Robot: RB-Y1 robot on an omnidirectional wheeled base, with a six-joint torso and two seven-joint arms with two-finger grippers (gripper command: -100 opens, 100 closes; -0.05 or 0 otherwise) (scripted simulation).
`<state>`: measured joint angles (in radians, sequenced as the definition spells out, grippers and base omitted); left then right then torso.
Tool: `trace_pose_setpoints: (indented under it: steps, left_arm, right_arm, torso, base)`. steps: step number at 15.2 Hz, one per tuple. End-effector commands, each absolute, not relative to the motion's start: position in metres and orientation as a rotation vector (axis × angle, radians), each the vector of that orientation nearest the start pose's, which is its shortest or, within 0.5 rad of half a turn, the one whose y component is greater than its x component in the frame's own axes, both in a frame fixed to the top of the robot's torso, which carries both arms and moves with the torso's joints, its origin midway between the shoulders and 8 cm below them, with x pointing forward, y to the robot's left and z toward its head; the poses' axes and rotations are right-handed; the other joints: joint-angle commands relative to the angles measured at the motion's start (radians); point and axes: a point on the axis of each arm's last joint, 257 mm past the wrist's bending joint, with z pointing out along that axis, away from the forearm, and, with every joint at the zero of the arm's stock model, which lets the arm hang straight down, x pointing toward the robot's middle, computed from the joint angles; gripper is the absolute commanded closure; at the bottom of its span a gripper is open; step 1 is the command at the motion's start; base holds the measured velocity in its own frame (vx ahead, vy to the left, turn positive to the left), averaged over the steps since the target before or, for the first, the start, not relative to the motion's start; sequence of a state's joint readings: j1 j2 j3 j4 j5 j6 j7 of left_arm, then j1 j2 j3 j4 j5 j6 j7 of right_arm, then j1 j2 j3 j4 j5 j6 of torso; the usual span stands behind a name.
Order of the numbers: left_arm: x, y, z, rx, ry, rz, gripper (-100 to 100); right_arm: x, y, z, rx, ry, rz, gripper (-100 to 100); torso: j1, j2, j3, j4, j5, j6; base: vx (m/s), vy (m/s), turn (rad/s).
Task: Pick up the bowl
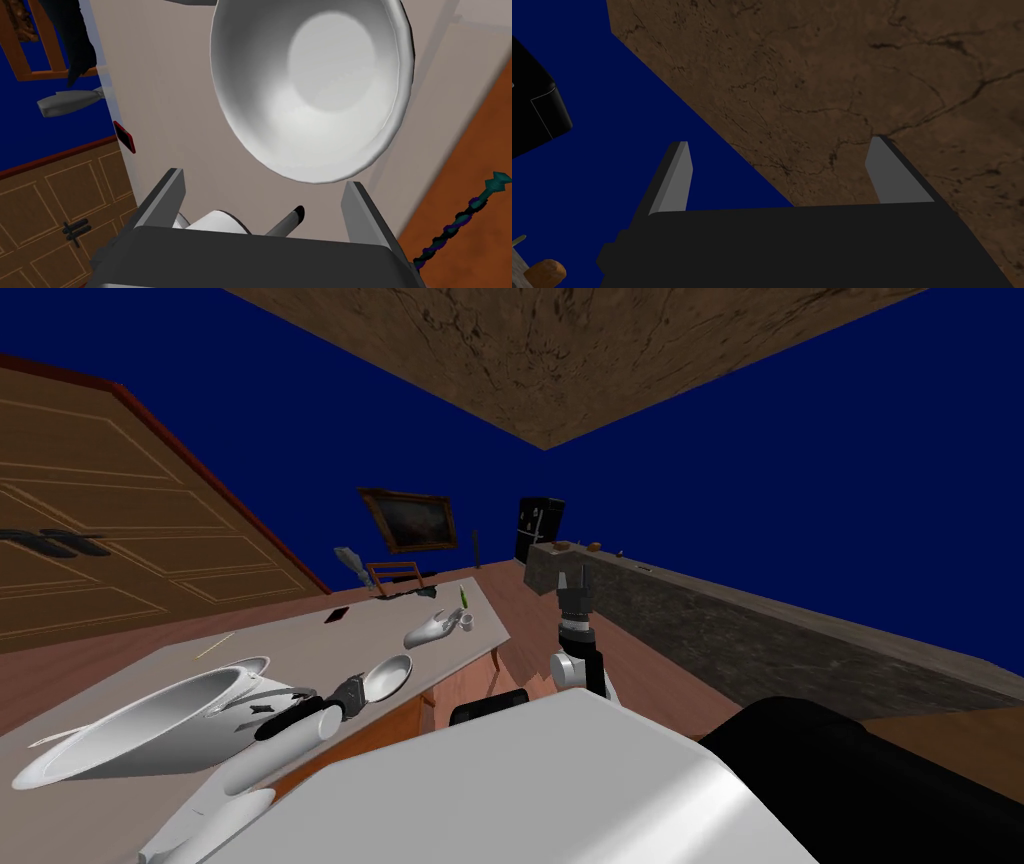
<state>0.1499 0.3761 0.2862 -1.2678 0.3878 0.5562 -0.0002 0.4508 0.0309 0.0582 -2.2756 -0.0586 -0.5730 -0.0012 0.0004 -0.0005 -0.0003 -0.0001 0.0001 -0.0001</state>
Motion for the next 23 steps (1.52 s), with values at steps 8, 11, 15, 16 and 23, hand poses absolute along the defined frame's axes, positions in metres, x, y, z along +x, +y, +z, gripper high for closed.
trace_pose_setpoints:
  steps: [8,11,15,16,23]
  left_arm:
    - [0.301,0.513,-0.519,-2.345,1.352,-0.355,-100]
    - [0.286,0.506,-0.533,-2.442,1.344,-0.323,-100]
    - [0.271,0.496,-0.546,-2.551,1.335,-0.293,-100]
    - [0.267,0.493,-0.548,-2.576,1.333,-0.286,-100]
    - [0.263,0.475,-0.569,-2.590,1.332,-0.287,-100]
  right_arm:
    - [0.336,-0.264,0.051,0.633,0.468,1.437,0]
    - [0.336,-0.264,0.051,0.633,0.468,1.437,0]
    - [0.336,-0.264,0.051,0.633,0.468,1.437,0]
    - [0.336,-0.264,0.051,0.633,0.468,1.437,0]
    - [0.336,-0.264,0.051,0.633,0.468,1.437,0]
  torso:
    - [0.000,-0.001,0.000,0.000,0.000,0.000]
    - [0.000,-0.001,-0.001,0.000,0.000,0.000]
    - [0.000,-0.001,-0.001,0.000,0.000,0.000]
    - [0.000,-0.002,-0.001,0.000,0.000,0.000]
    - [0.004,-0.002,-0.001,0.000,0.001,0.000]
  base:
    - [0.007,0.001,-0.090]
    - [0.016,0.003,-0.088]
    - [0.021,0.003,-0.092]
    - [0.032,0.003,-0.095]
    - [0.024,0.033,-0.019]
